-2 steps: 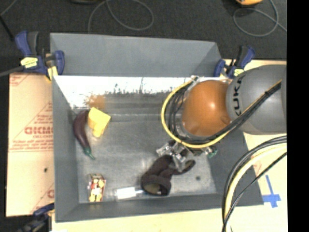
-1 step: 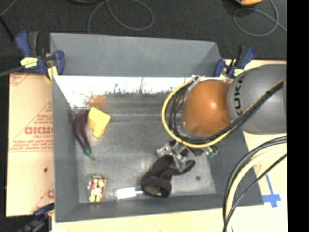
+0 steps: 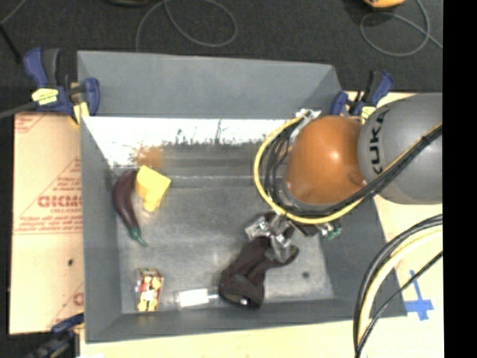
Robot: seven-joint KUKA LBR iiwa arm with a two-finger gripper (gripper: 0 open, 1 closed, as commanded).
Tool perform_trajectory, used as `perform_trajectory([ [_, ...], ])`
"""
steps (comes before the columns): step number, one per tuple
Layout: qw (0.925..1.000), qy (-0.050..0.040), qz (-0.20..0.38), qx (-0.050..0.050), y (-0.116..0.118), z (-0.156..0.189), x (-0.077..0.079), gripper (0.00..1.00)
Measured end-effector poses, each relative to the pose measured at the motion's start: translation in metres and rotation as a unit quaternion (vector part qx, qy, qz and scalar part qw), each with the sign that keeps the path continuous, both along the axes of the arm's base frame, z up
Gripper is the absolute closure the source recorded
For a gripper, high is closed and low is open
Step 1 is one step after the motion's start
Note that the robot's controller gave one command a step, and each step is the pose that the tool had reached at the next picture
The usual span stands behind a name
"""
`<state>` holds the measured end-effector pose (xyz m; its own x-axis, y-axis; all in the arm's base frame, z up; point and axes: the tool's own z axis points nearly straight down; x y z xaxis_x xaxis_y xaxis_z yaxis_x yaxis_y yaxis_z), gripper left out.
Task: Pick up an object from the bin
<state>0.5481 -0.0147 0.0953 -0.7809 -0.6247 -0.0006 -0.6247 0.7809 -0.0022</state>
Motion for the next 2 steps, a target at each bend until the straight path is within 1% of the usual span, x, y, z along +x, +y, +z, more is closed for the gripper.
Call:
perform_trajectory([
  [1, 1.0000, -0.0062, -0.001, 0.000, -0.0004, 0.0156, 0.0035, 1.00],
  [2, 1.0000, -0.0053, -0.002, 0.000, -0.0005, 0.0211, 0.0031, 1.00],
])
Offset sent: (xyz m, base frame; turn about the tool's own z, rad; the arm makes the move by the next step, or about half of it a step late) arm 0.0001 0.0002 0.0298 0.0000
